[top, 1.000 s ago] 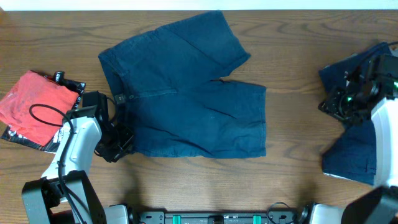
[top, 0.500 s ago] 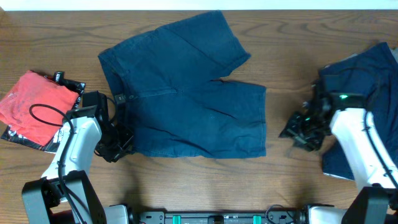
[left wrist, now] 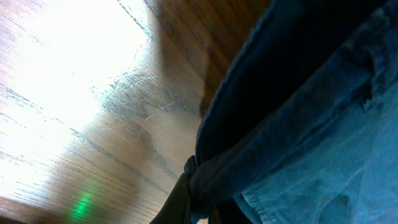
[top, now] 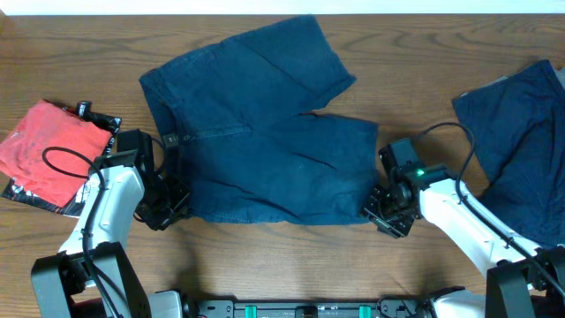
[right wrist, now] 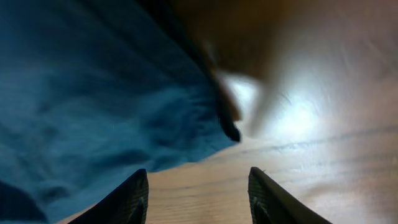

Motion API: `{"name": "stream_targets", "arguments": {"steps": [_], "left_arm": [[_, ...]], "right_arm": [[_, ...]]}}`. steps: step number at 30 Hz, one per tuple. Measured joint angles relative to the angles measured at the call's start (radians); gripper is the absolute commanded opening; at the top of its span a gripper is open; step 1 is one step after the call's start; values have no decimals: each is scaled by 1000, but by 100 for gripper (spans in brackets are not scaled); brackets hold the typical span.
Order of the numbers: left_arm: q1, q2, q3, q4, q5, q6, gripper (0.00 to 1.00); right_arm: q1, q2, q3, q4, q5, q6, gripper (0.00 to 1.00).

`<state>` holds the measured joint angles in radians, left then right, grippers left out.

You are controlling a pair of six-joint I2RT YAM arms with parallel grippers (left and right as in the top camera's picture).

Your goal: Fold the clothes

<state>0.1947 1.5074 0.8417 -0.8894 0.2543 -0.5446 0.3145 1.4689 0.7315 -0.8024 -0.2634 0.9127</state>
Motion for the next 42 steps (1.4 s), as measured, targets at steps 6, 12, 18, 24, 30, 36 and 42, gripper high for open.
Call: {"name": "stream_targets", "arguments": {"steps": [6, 12, 18, 24, 30, 36, 42], "left_arm": [[0, 0, 0, 0, 0, 0, 7], [0, 0, 0, 0, 0, 0, 7], [0, 0, 0, 0, 0, 0, 7], [0, 0, 0, -1, 0, 0, 7], [0, 0, 0, -1, 0, 1, 7], [0, 0, 0, -4, 0, 24, 6], [-7, 0, 0, -55, 45, 127, 6]], "right_arm": [[12, 0, -15, 25, 38, 69, 50], [29, 0, -43, 137, 61, 103, 51], [38, 1, -76, 179, 79, 127, 50], [38, 1, -76, 205, 132, 134, 33], [38, 1, -77, 213, 185, 141, 1], [37, 1, -77, 234, 206, 107, 1], [-11, -19, -46, 136, 221, 21, 1]]}}
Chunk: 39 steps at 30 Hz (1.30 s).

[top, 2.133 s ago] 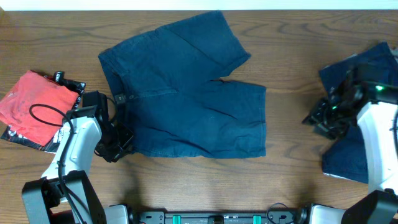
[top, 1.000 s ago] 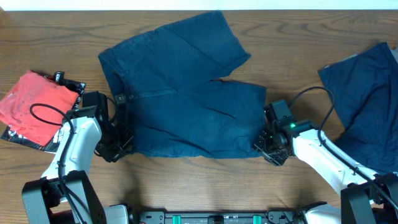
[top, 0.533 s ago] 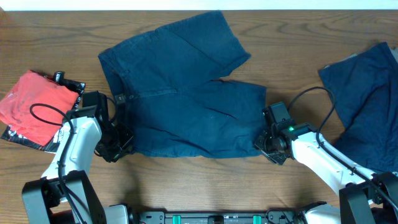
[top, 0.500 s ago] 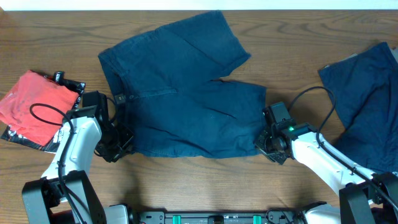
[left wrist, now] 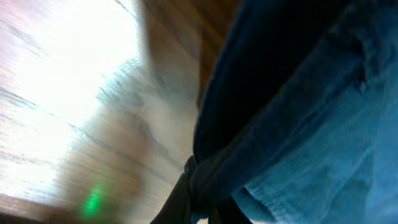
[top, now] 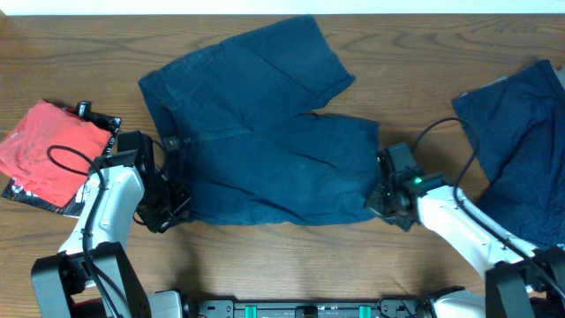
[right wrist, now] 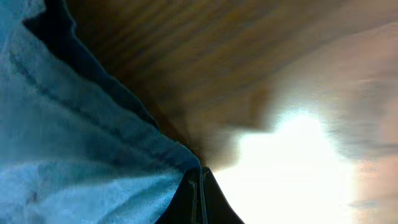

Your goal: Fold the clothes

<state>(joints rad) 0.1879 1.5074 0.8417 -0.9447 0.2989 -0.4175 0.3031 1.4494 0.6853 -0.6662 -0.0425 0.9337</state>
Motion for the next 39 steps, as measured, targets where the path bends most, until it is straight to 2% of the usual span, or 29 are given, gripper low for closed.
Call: {"name": "stream_targets", "arguments": {"steps": [5, 10, 17, 20, 25, 30, 34, 39], "left_arm": [[-78, -2, 1, -89, 50, 69, 6], [-241, -66, 1, -180, 74, 104, 6], [-485, -311, 2, -282, 96, 72, 6], [-541, -425, 2, -301, 98, 37, 6], [-563, -621, 2, -220, 64, -37, 6], [-563, -721, 2, 13, -93, -116, 7], [-563, -676, 3, 182, -211, -149, 6], [-564, -514, 4, 241, -377, -265, 6]], "right_arm": [[-108, -110, 146, -180, 43, -90, 1], [-180, -240, 313, -356, 98, -160, 1], [-248, -364, 483, -498, 166, -250, 1], [-257, -385, 547, -517, 182, -290, 1], [-260, -379, 618, -409, 171, -381, 1], [-261, -311, 633, -226, 127, -476, 1], [-254, -197, 636, -108, 106, -515, 1], [-214, -21, 636, 69, 72, -556, 1]]}}
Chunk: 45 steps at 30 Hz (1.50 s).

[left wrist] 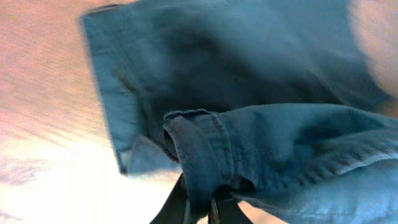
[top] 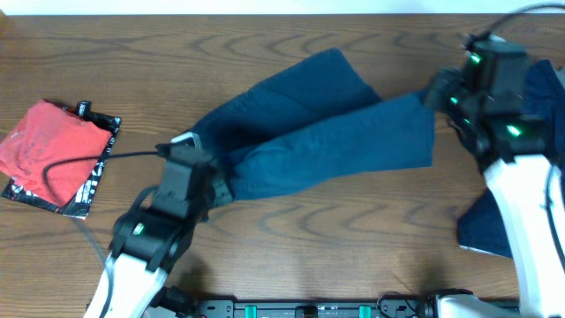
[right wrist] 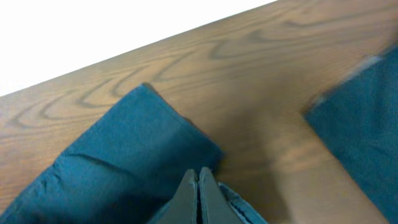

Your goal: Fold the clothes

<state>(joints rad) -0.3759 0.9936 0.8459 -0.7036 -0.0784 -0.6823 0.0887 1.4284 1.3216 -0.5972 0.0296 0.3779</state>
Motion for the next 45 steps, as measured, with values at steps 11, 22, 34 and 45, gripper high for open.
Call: {"name": "stream_targets", "arguments": {"steps": [11, 22, 34, 45], "left_arm": [[73, 301, 0, 167, -167, -266, 6], [245, 510, 1, 373, -186, -317, 6], [370, 590, 1, 416, -143, -304, 6], [375, 590, 4, 220, -94, -270, 6]], "right_arm": [[107, 285, 0, 466, -19, -27, 1], [166, 563, 1, 792, -35, -30, 4], [207, 608, 2, 722, -35, -138, 20], [171, 561, 5, 238, -110, -164, 21]]}}
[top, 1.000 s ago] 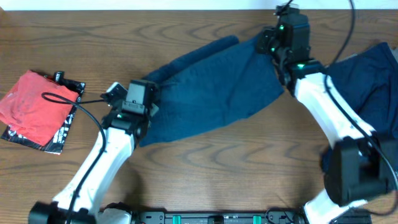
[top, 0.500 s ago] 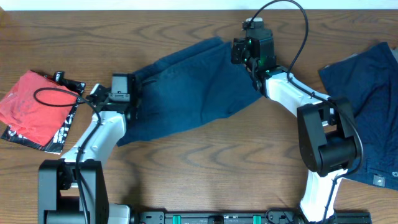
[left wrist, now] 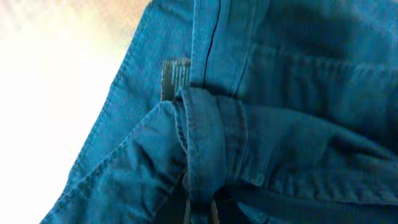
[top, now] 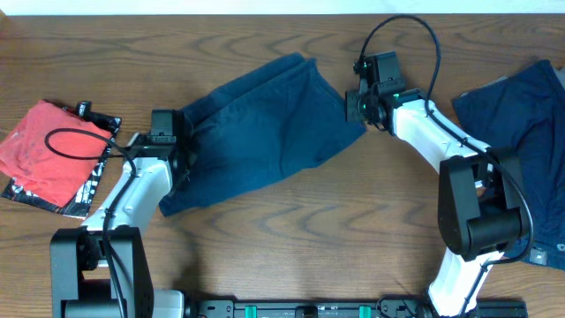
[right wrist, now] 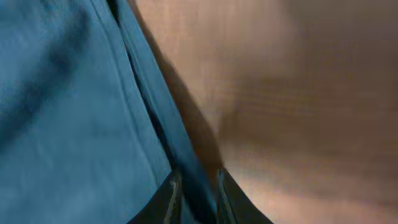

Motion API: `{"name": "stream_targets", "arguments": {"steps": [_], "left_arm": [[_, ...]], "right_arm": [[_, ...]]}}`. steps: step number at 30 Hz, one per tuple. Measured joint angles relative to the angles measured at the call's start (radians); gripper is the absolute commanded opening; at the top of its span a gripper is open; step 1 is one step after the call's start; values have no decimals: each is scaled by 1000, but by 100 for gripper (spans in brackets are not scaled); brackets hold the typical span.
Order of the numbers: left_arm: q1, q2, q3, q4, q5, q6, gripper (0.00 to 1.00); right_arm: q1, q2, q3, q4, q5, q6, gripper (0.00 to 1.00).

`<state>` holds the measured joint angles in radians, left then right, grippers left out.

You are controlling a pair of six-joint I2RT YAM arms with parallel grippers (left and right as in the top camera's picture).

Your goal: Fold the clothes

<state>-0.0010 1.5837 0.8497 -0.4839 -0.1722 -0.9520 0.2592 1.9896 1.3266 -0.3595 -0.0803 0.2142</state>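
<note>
Dark blue shorts (top: 265,132) lie doubled over on the wooden table (top: 291,247), running from lower left to upper right. My left gripper (top: 177,148) sits at their left end, shut on the bunched waistband (left wrist: 199,143); its fingertips pinch the cloth at the bottom of the left wrist view (left wrist: 199,210). My right gripper (top: 353,108) is at the shorts' upper right corner. Its fingers (right wrist: 171,196) stand a little apart with the leg hem (right wrist: 155,118) lying between them.
A red garment (top: 48,150) lies on a dark-edged packet at the far left. Another dark blue garment (top: 521,132) lies at the right edge. Black cables loop above both arms.
The shorts, then hanging stretched between the raised grippers, now lie flat and doubled on the table. Both grippers have come down and moved back. The right fingers have parted; the left stays shut.
The shorts lay spread flat, the left gripper shut on the near waistband corner and the right open at the near leg hem. Then the right was shut on the hem. Then both held the shorts up off the table. Now they lie doubled over farther back.
</note>
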Motion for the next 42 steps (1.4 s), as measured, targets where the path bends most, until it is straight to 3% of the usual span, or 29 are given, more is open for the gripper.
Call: {"name": "stream_targets", "arguments": {"steps": [8, 14, 29, 39, 40, 42], "left_arm": [[-1, 0, 0, -103, 24, 68, 6], [-1, 0, 0, -117, 43, 123, 6], [-1, 0, 0, -130, 54, 142, 6], [-1, 0, 0, -130, 54, 142, 6], [-1, 0, 0, -130, 54, 142, 6], [-1, 0, 0, -131, 54, 142, 6]], "right_arm": [[0, 50, 0, -107, -20, -41, 21], [0, 69, 5, -110, -29, -51, 28], [3, 81, 4, 182, -124, -71, 35], [21, 92, 4, 166, -143, -92, 48], [27, 98, 4, 165, -152, -98, 44], [40, 123, 5, 156, -168, -116, 17]]}}
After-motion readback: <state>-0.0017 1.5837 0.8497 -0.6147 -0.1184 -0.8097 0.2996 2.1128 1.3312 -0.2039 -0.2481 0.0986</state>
